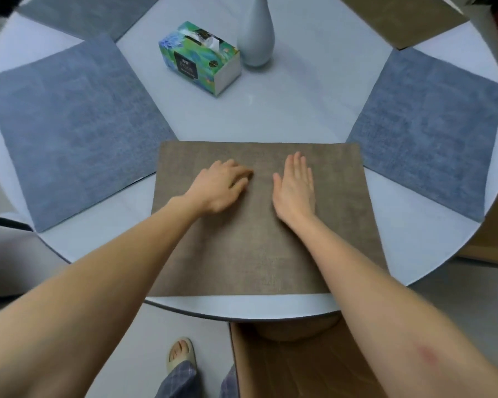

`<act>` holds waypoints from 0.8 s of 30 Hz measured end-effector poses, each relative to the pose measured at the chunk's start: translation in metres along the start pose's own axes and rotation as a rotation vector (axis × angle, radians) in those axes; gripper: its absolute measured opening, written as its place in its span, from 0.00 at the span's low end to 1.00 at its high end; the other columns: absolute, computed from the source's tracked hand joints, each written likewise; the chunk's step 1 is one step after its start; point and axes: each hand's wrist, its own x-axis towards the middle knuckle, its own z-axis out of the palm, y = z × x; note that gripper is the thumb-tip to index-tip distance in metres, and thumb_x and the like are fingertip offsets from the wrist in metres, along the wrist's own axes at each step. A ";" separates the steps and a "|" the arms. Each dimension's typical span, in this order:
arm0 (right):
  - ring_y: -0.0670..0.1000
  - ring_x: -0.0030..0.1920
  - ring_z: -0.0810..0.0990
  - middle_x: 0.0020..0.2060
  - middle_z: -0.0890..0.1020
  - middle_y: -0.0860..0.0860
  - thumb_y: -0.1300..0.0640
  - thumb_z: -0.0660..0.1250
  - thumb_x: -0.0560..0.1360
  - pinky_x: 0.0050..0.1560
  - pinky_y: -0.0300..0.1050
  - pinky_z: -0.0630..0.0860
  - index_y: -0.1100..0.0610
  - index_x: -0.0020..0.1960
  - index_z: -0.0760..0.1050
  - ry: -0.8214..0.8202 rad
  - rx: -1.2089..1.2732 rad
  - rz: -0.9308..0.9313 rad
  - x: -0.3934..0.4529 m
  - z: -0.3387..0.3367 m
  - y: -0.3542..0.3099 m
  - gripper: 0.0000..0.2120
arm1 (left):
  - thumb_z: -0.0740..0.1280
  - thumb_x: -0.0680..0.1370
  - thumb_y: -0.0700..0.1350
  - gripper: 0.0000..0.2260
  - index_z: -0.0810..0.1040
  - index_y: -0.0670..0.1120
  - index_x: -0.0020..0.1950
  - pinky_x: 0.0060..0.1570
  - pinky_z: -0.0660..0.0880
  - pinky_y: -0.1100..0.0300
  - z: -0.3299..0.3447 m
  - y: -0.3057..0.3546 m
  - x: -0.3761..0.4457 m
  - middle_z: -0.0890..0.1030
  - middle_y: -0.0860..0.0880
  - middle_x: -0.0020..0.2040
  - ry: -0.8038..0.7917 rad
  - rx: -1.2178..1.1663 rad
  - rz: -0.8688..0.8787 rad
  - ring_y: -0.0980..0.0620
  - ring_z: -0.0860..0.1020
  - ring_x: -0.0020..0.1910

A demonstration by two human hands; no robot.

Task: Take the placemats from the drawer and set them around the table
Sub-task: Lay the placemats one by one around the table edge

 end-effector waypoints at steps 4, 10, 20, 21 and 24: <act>0.52 0.78 0.48 0.77 0.51 0.55 0.51 0.52 0.81 0.77 0.49 0.43 0.60 0.77 0.50 0.079 -0.008 0.010 -0.049 0.038 -0.063 0.28 | 0.51 0.84 0.50 0.23 0.55 0.47 0.79 0.76 0.49 0.47 0.003 -0.053 0.005 0.56 0.48 0.79 0.089 -0.007 -0.136 0.45 0.54 0.78; 0.54 0.77 0.51 0.77 0.54 0.54 0.46 0.48 0.81 0.77 0.53 0.47 0.58 0.78 0.51 0.141 -0.142 0.040 -0.065 0.055 -0.080 0.29 | 0.46 0.81 0.61 0.28 0.48 0.54 0.80 0.76 0.40 0.48 0.016 -0.085 -0.001 0.47 0.50 0.80 0.121 0.183 -0.108 0.43 0.44 0.79; 0.53 0.78 0.49 0.78 0.52 0.53 0.45 0.45 0.81 0.77 0.51 0.46 0.57 0.78 0.50 0.139 -0.178 0.063 -0.064 0.058 -0.083 0.29 | 0.46 0.81 0.58 0.31 0.51 0.40 0.79 0.77 0.43 0.49 0.048 -0.087 -0.122 0.50 0.40 0.79 0.177 0.091 -0.106 0.44 0.48 0.79; 0.53 0.78 0.49 0.78 0.52 0.53 0.45 0.45 0.81 0.77 0.51 0.46 0.57 0.78 0.49 0.137 -0.182 0.059 -0.064 0.058 -0.083 0.29 | 0.47 0.81 0.57 0.30 0.53 0.40 0.79 0.77 0.44 0.49 0.054 -0.086 -0.140 0.52 0.41 0.79 0.170 0.105 -0.060 0.44 0.49 0.78; 0.53 0.78 0.48 0.78 0.51 0.54 0.46 0.44 0.81 0.77 0.52 0.46 0.57 0.78 0.49 0.121 -0.179 0.066 -0.064 0.056 -0.083 0.28 | 0.48 0.82 0.55 0.28 0.53 0.42 0.79 0.76 0.44 0.50 0.061 -0.090 -0.162 0.52 0.41 0.79 0.158 0.141 -0.028 0.45 0.50 0.78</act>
